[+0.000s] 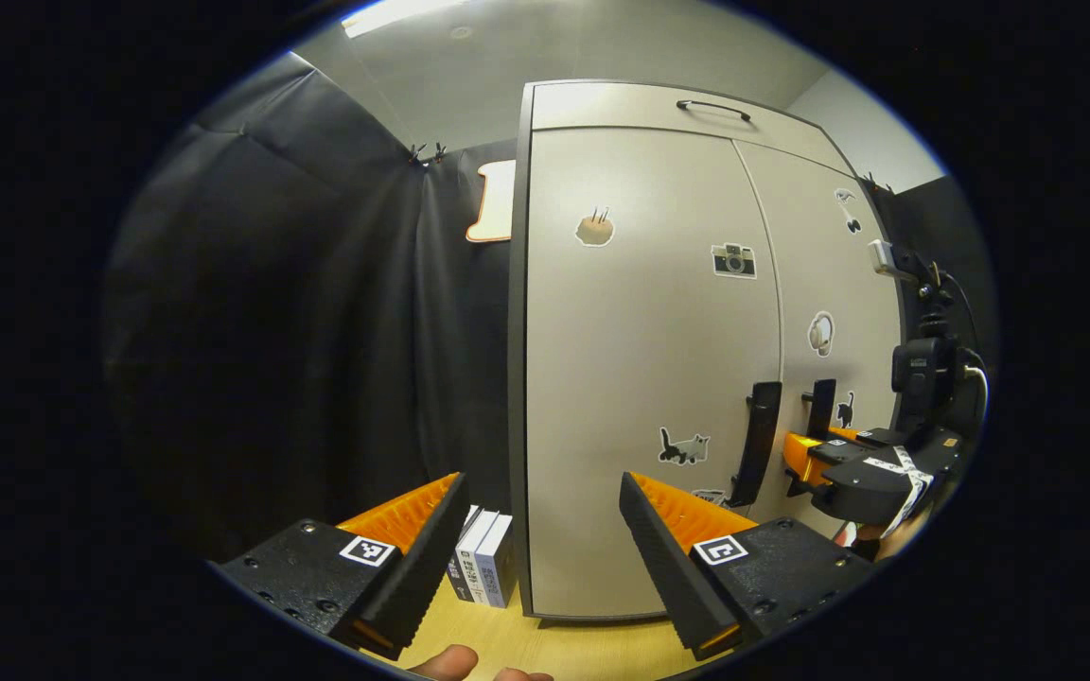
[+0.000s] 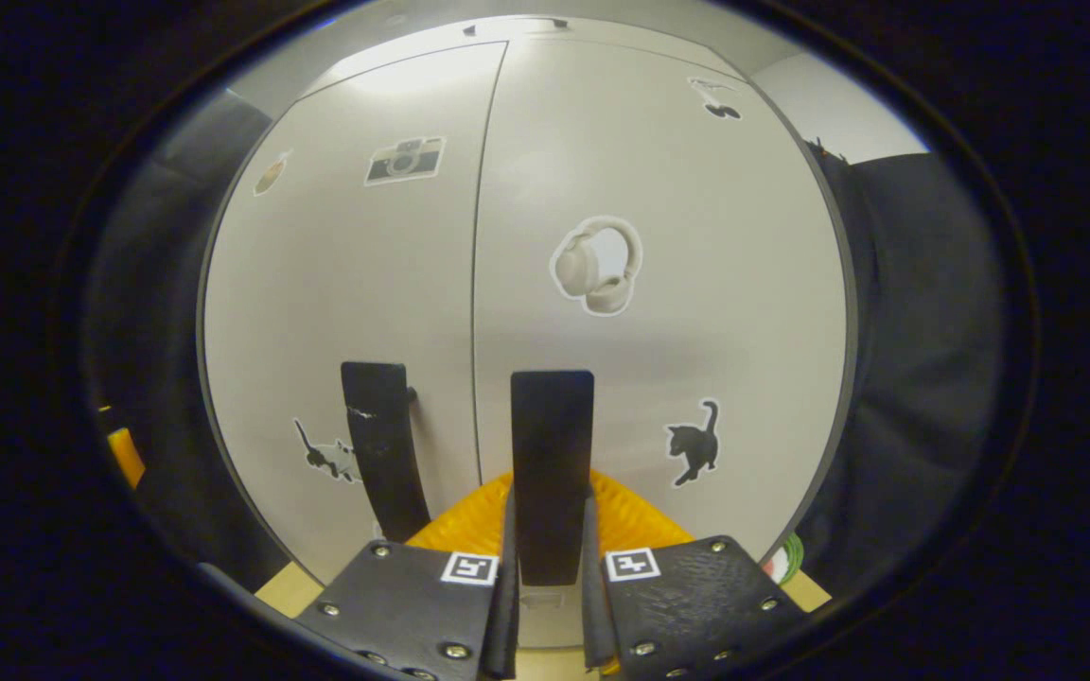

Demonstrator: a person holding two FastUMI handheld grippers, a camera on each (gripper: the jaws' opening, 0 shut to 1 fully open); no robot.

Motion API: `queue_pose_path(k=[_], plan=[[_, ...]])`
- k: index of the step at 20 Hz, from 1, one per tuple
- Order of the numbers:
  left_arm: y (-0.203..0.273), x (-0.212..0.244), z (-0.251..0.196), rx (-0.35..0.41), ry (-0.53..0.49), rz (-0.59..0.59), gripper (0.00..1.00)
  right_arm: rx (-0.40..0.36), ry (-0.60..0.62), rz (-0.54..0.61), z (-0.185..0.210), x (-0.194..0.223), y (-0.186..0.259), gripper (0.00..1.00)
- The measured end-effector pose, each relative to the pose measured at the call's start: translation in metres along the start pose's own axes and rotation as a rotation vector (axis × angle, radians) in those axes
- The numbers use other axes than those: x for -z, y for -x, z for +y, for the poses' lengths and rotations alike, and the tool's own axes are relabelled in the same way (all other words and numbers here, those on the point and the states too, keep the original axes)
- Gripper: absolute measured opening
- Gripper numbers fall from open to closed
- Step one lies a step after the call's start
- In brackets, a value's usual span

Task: Open the right door of the double-door shoe cabinet with the right hand, and open the left door with the left hand.

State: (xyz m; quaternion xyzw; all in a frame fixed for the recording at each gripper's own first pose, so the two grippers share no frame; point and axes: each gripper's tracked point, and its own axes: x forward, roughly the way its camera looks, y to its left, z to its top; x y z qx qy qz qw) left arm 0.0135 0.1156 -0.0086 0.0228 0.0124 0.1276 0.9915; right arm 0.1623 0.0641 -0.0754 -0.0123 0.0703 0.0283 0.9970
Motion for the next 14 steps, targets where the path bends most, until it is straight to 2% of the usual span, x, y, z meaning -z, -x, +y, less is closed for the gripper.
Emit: queue_pose_path(k=[6, 8, 14], plan=[[0.009, 0.001, -0.002, 0.003, 0.001, -0.001, 0.99, -0.010, 0.002, -0.009, -0.005, 0.001, 0.007, 0.27], [0.015, 0.002, -0.002, 0.002, 0.002, 0.001, 0.99, -0.019, -0.039, -0.012, -0.003, 0.000, 0.006, 0.14], [0.023, 0.003, 0.000, -0.012, 0.000, 0.004, 0.99, -0.043, -0.039, -0.021, -0.005, -0.001, 0.014, 0.14]])
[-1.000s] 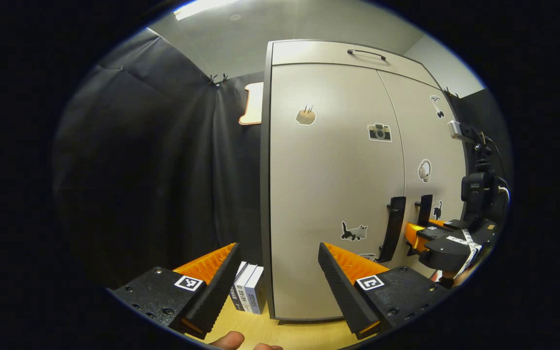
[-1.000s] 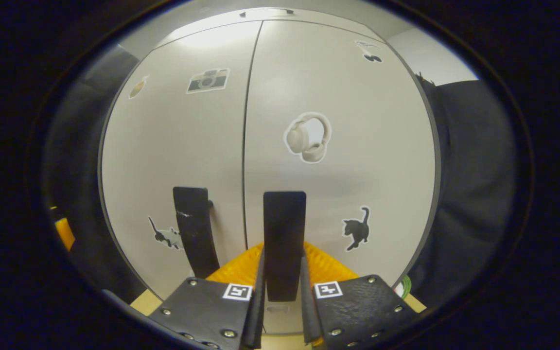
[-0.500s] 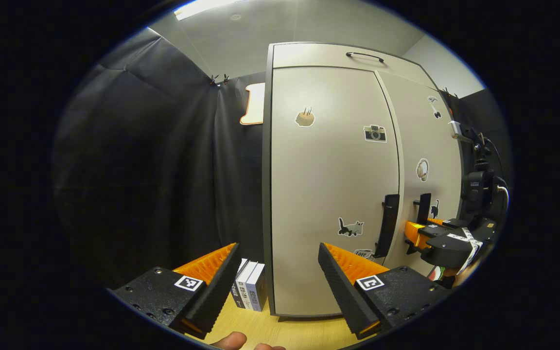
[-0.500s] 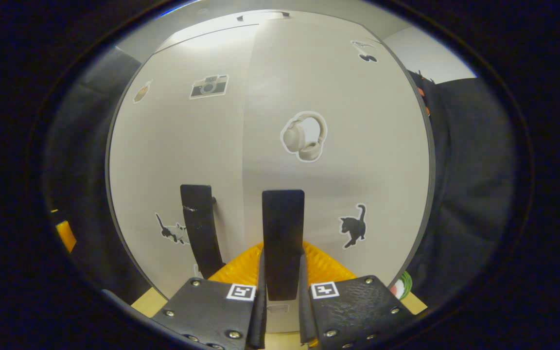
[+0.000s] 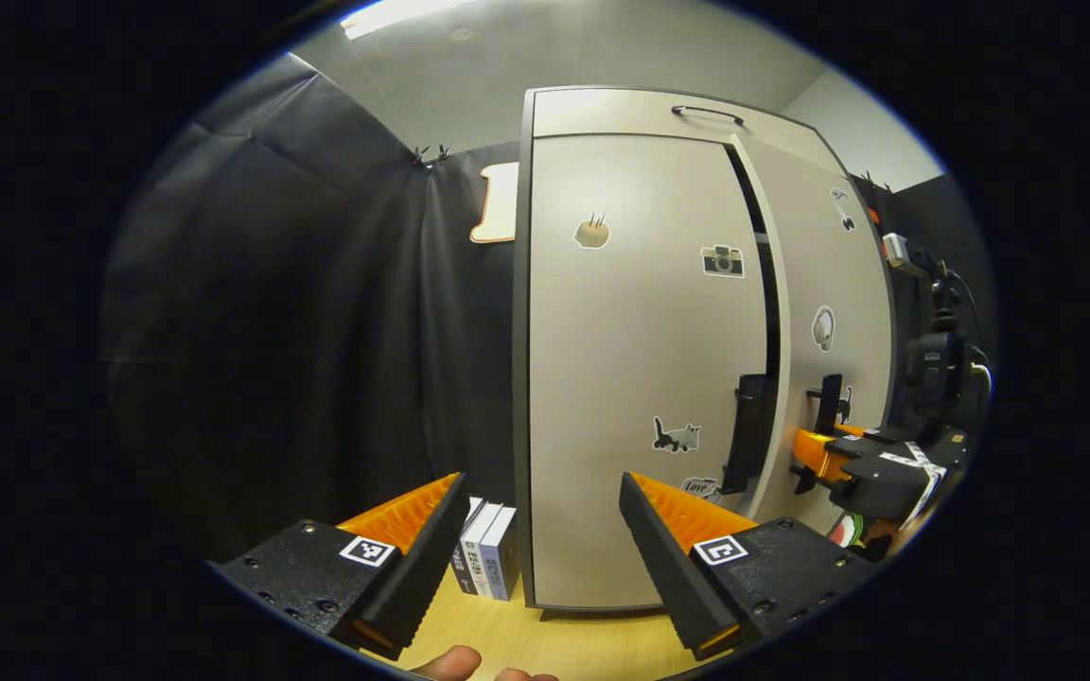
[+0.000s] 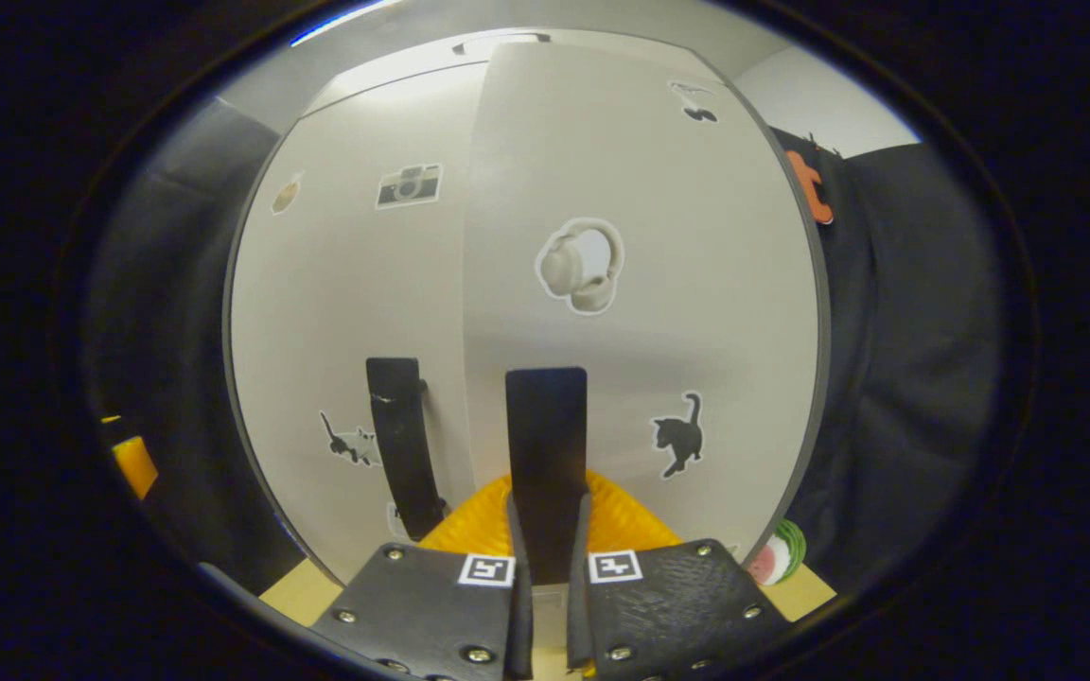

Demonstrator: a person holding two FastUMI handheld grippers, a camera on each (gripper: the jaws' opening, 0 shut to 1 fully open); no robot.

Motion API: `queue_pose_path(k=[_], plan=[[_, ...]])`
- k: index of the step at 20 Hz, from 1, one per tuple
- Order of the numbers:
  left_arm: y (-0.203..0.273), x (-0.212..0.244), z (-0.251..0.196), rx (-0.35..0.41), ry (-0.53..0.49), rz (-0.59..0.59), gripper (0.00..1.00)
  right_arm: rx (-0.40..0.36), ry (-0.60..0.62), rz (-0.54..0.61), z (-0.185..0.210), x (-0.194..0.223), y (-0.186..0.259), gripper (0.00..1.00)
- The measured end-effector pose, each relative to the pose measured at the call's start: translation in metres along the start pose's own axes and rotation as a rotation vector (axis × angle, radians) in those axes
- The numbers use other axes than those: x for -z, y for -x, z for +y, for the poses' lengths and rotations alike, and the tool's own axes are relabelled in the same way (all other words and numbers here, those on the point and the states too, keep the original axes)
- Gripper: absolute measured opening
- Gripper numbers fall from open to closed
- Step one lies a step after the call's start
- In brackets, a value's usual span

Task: Open the right door of the double-door shoe cabinet with the right hand, and open the left door with the left hand.

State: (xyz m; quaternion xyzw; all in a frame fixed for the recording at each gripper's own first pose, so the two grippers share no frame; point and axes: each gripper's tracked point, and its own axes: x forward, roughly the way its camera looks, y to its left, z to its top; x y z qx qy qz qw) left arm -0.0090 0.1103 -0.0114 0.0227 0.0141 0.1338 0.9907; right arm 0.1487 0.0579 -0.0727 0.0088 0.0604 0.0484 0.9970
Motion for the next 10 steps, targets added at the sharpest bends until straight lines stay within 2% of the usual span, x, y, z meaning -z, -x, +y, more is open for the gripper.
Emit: queue_pose_path(k=[10], plan=[[0.004, 0.004, -0.019, 0.022, 0.000, 0.006, 0.99, -0.030, 0.010, -0.008, -0.006, 0.000, 0.010, 0.14]])
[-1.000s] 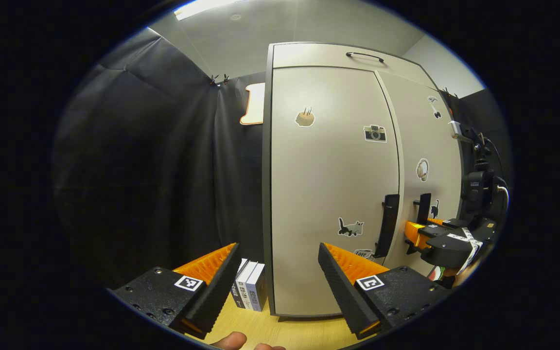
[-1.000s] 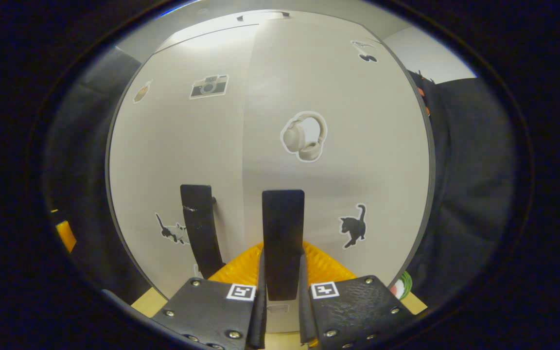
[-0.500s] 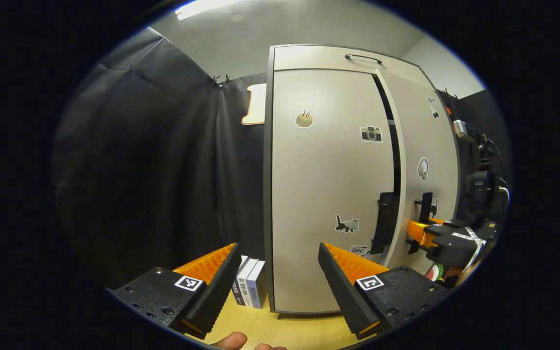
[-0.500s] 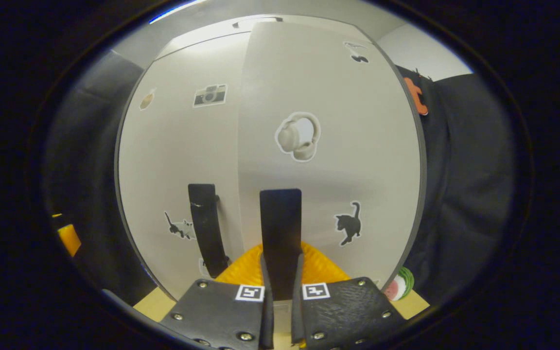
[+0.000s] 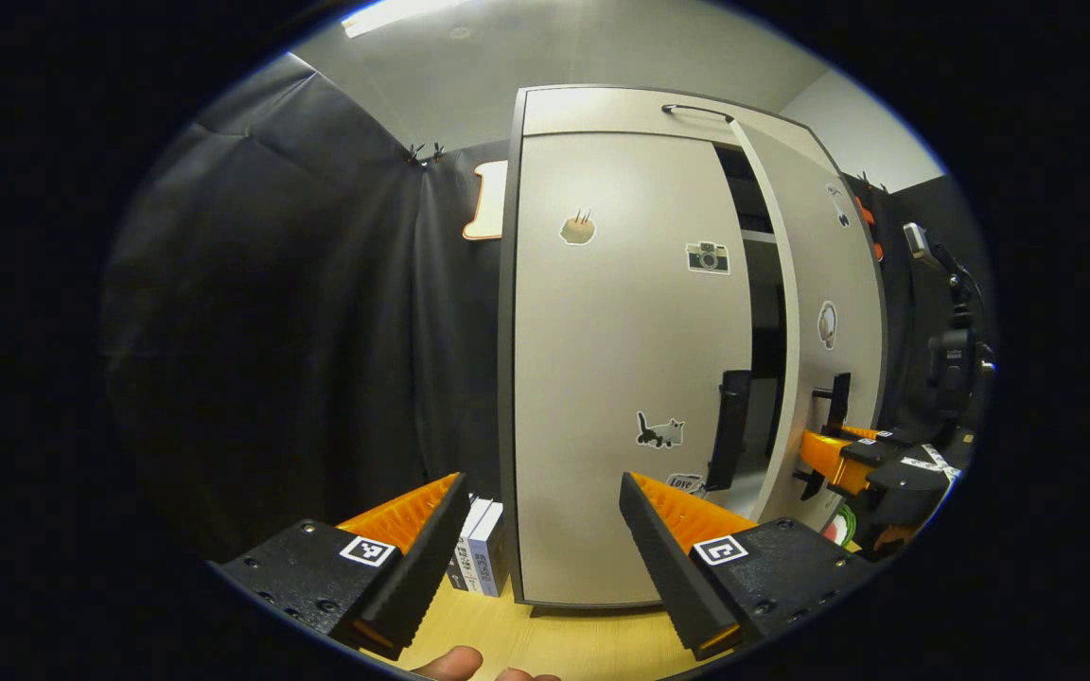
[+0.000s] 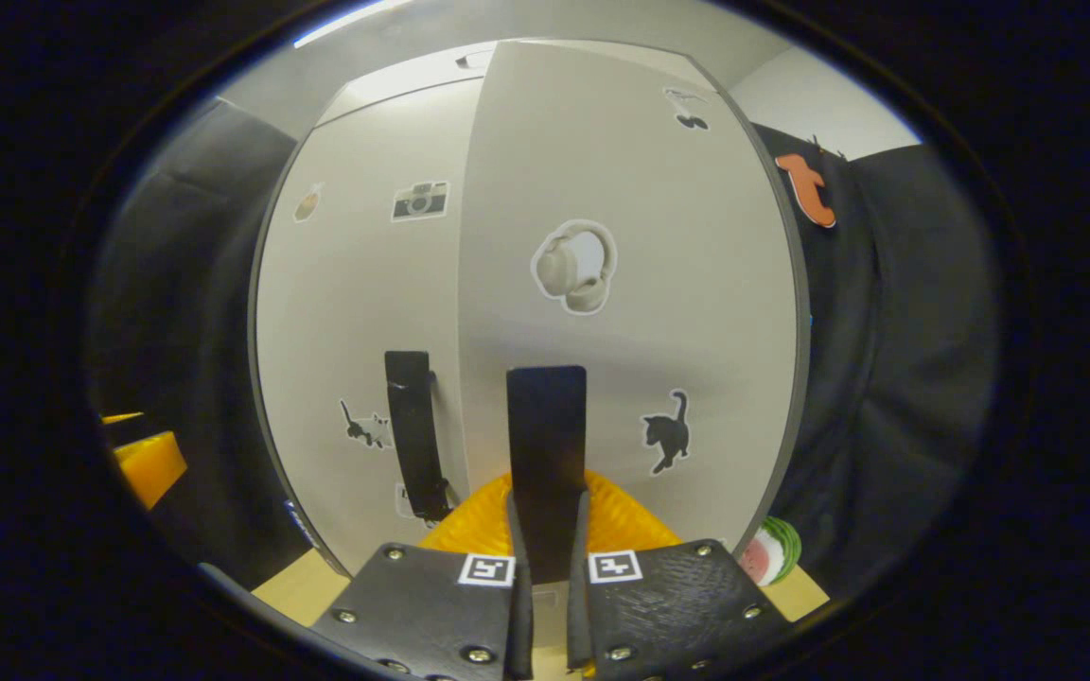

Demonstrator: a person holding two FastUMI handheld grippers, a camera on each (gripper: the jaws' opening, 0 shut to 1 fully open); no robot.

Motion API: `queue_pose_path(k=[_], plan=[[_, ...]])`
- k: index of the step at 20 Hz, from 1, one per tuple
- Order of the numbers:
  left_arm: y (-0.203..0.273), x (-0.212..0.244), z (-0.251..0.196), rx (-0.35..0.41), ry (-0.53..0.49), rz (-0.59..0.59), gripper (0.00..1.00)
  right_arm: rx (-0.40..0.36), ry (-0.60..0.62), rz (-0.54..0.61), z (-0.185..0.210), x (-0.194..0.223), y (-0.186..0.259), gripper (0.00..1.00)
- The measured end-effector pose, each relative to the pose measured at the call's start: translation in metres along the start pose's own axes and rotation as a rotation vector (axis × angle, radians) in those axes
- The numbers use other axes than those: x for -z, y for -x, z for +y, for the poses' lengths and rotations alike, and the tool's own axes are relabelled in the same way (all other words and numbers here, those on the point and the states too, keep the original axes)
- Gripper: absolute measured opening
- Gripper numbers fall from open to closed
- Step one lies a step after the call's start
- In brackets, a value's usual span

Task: Open the right door of the double-door shoe cabinet with the right hand, and open the left door with the left hand.

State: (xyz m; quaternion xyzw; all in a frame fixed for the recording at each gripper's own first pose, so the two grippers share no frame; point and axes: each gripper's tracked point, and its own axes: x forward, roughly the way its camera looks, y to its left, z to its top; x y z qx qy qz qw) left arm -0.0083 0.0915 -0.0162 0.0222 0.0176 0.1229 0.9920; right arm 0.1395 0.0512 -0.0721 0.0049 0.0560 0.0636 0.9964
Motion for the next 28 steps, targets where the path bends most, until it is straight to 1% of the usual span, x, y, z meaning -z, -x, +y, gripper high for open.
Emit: queue_pose_path(k=[9, 17, 25, 28], plan=[[-0.005, 0.002, -0.020, 0.043, 0.008, 0.003, 0.99, 0.001, -0.007, -0.008, -0.004, 0.001, 0.005, 0.14], [-0.010, 0.003, -0.028, 0.071, 0.002, 0.004, 0.99, 0.020, -0.004, -0.014, -0.009, 0.002, 0.011, 0.14], [-0.012, 0.006, -0.045, 0.126, -0.002, 0.013, 0.99, 0.048, -0.010, -0.017, -0.016, 0.004, 0.020, 0.14], [-0.010, 0.008, -0.045, 0.128, -0.013, 0.016, 0.98, 0.058, -0.009, -0.019, -0.019, 0.005, 0.024, 0.14]])
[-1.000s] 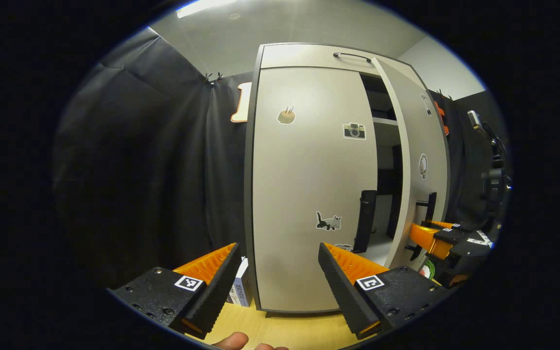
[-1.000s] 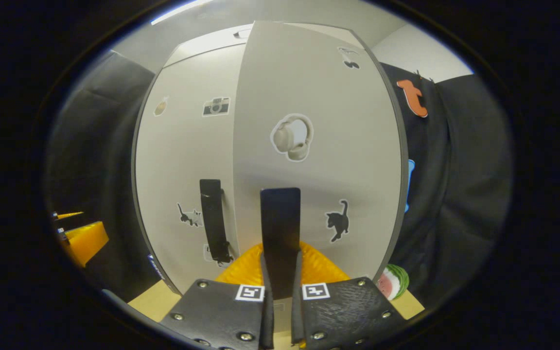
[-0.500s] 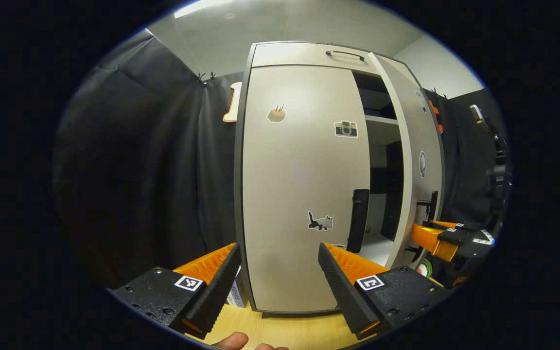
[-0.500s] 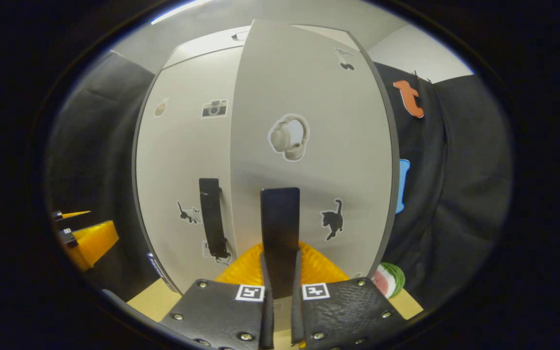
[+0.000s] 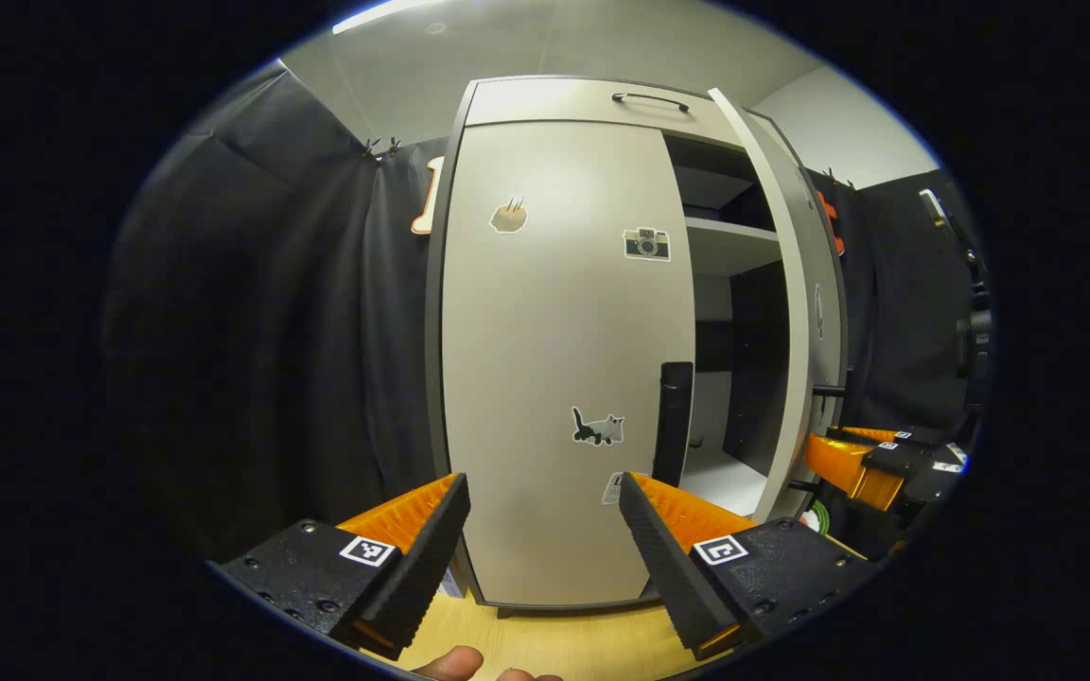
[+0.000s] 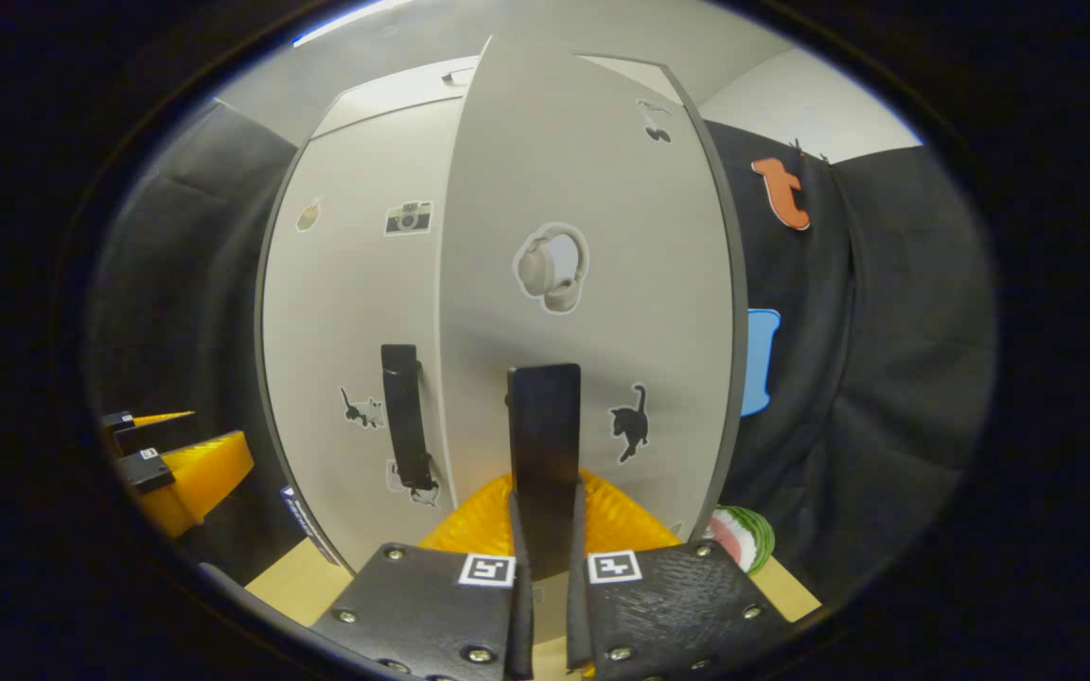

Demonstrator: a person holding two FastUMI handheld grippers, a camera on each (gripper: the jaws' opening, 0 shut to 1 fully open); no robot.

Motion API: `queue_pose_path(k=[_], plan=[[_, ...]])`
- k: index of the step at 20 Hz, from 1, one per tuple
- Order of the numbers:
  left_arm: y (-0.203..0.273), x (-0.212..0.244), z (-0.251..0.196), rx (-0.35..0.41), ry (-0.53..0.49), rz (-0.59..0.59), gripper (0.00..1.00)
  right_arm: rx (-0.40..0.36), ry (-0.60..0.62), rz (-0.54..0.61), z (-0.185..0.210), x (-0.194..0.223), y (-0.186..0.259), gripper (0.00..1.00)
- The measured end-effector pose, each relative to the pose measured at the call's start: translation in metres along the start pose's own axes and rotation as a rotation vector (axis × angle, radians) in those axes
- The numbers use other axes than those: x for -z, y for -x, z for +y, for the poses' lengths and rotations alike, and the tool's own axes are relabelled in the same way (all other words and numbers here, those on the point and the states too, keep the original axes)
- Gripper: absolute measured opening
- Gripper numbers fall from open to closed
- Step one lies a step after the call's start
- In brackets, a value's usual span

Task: Open the right door of the double-door shoe cabinet with the right hand, and open the left door with the left hand.

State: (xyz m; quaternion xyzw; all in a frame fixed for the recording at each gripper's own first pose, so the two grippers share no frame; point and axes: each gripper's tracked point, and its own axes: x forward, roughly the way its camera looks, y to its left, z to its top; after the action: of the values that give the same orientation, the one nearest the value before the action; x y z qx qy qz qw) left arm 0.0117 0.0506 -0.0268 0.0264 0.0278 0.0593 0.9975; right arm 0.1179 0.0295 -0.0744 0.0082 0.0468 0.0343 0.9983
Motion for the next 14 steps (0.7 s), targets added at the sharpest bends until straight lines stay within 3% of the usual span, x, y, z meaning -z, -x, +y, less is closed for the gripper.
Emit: queue_pose_path(k=[7, 14], plan=[[0.007, 0.003, 0.004, -0.010, 0.002, 0.007, 0.98, 0.021, -0.009, -0.002, -0.012, 0.003, 0.014, 0.14], [0.014, 0.007, -0.014, 0.027, 0.005, 0.017, 0.99, 0.067, -0.008, -0.016, -0.033, 0.002, 0.036, 0.13]])
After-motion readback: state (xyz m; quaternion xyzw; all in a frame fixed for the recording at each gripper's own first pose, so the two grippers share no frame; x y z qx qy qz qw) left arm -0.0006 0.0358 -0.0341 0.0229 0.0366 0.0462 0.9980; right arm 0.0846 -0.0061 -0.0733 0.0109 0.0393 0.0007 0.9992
